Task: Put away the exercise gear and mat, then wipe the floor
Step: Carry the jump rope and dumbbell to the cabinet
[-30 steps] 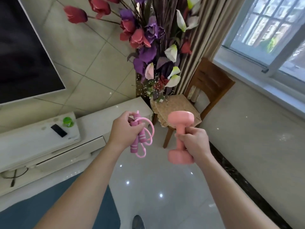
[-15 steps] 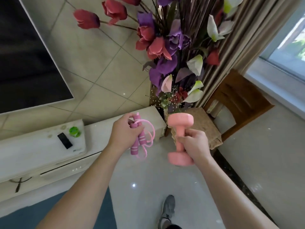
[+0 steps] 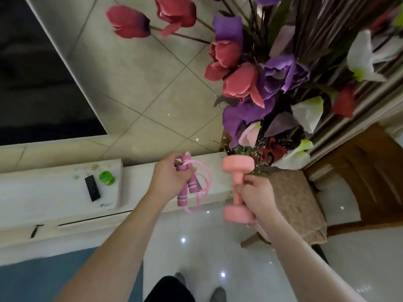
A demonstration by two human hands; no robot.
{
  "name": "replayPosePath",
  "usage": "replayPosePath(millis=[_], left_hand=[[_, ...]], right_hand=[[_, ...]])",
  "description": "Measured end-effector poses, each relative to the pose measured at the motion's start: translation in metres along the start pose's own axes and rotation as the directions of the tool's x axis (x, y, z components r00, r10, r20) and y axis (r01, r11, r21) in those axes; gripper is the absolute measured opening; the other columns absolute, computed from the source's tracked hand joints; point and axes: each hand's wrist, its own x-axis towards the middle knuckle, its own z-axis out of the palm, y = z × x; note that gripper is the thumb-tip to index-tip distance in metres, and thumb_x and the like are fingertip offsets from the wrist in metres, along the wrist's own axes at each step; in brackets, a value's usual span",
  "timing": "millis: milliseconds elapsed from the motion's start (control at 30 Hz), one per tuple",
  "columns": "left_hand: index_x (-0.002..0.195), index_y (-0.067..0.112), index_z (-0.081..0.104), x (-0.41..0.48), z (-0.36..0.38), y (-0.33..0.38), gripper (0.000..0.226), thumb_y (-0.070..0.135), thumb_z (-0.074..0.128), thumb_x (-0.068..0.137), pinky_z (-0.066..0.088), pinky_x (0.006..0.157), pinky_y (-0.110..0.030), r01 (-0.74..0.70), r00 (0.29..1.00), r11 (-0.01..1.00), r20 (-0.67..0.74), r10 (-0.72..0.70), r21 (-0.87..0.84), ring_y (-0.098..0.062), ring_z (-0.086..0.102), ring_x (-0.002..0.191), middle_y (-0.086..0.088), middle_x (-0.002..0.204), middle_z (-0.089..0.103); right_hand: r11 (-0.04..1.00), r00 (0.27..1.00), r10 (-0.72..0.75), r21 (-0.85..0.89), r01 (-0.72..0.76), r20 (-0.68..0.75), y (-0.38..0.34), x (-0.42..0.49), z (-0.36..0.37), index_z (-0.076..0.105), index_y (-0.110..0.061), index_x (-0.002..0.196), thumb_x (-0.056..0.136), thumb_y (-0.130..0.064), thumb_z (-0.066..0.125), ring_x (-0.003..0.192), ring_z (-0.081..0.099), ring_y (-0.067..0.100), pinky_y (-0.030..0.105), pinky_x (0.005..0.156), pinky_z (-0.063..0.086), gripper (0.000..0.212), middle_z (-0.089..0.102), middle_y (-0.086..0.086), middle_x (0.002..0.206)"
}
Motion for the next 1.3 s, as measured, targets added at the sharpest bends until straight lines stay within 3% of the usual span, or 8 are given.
replayPosePath(millis=[133,467,567,633,800,967,1133,1300], left_hand=[[0.102,0.031,0.064,0.053,0.005,-0.014,0.029,0.022,0.079,0.079,0.055,0.075,-0.027,0.014,1.0,0.999,0.013,-0.014,-0.032,-0.014,0.068,0.08,0.004,0.09,0.07],[0.104,0.032,0.061,0.17,0.043,-0.061,0.032,0.019,0.079,0.08,0.044,0.062,-0.008,0.005,0.991,0.999,0.136,0.001,-0.041,0.001,0.063,0.068,0.007,0.086,0.069],[0.103,0.035,0.059,0.197,0.066,-0.081,0.034,0.02,0.079,0.08,0.049,0.066,-0.016,0.009,0.988,0.999,0.155,-0.004,-0.031,-0.006,0.065,0.072,0.006,0.087,0.069],[0.103,0.035,0.058,0.214,0.086,-0.102,0.034,0.02,0.079,0.08,0.052,0.07,-0.022,0.014,0.987,1.0,0.163,-0.009,-0.027,-0.013,0.067,0.077,0.004,0.088,0.069],[0.106,0.031,0.061,0.256,0.141,-0.171,0.034,0.019,0.079,0.08,0.045,0.06,-0.009,-0.017,0.986,1.0,0.164,0.02,-0.02,-0.011,0.066,0.073,0.005,0.087,0.069],[0.108,0.03,0.061,0.295,0.201,-0.252,0.035,0.019,0.078,0.08,0.05,0.067,-0.02,-0.035,0.986,0.999,0.161,0.035,-0.006,-0.013,0.067,0.077,0.002,0.089,0.069],[0.108,0.029,0.061,0.334,0.268,-0.335,0.033,0.017,0.076,0.082,0.041,0.057,-0.007,-0.075,0.981,0.997,0.181,0.074,-0.003,-0.011,0.065,0.071,-0.002,0.085,0.069],[0.104,0.023,0.067,0.363,0.326,-0.398,0.028,0.023,0.079,0.079,0.043,0.057,-0.015,-0.089,0.985,0.993,0.143,0.099,-0.08,-0.013,0.062,0.063,-0.003,0.078,0.069]], right_hand=[[0.999,0.999,0.023,-0.029,-0.022,0.023,-0.012,0.05,0.026,0.067,-0.014,0.065,0.073,-0.021,0.072,0.067,0.063,0.027,0.038,0.065,0.052,0.012,0.067,0.003,0.063],[0.994,0.998,0.064,-0.089,-0.064,-0.003,0.009,0.16,0.089,0.072,-0.018,0.077,0.073,-0.027,0.073,0.071,0.064,0.023,0.035,0.07,0.052,0.01,0.069,0.001,0.071],[0.992,0.997,0.08,-0.102,-0.079,0.01,0.027,0.193,0.106,0.071,-0.015,0.077,0.075,-0.025,0.073,0.072,0.063,0.024,0.036,0.071,0.051,0.01,0.066,0.001,0.072],[0.99,0.997,0.078,-0.115,-0.075,0.015,0.046,0.216,0.119,0.07,-0.009,0.076,0.076,-0.022,0.072,0.072,0.062,0.025,0.035,0.069,0.05,0.014,0.063,0.002,0.07],[0.987,0.997,0.065,-0.148,-0.06,0.032,0.113,0.279,0.166,0.07,-0.014,0.075,0.076,-0.026,0.071,0.069,0.06,0.019,0.029,0.063,0.045,0.013,0.064,0.0,0.069],[0.99,0.996,0.087,-0.112,-0.085,0.009,0.193,0.341,0.223,0.067,-0.018,0.063,0.07,-0.033,0.071,0.065,0.061,0.022,0.034,0.065,0.049,0.017,0.063,-0.002,0.061],[0.992,0.996,0.086,-0.086,-0.087,-0.018,0.275,0.401,0.271,0.066,-0.019,0.059,0.07,-0.031,0.074,0.06,0.061,0.019,0.033,0.06,0.048,0.018,0.063,-0.003,0.057],[0.994,0.997,0.069,-0.089,-0.07,-0.014,0.329,0.453,0.291,0.068,-0.022,0.062,0.071,-0.03,0.068,0.054,0.059,0.013,0.027,0.054,0.043,0.011,0.062,-0.006,0.053]])
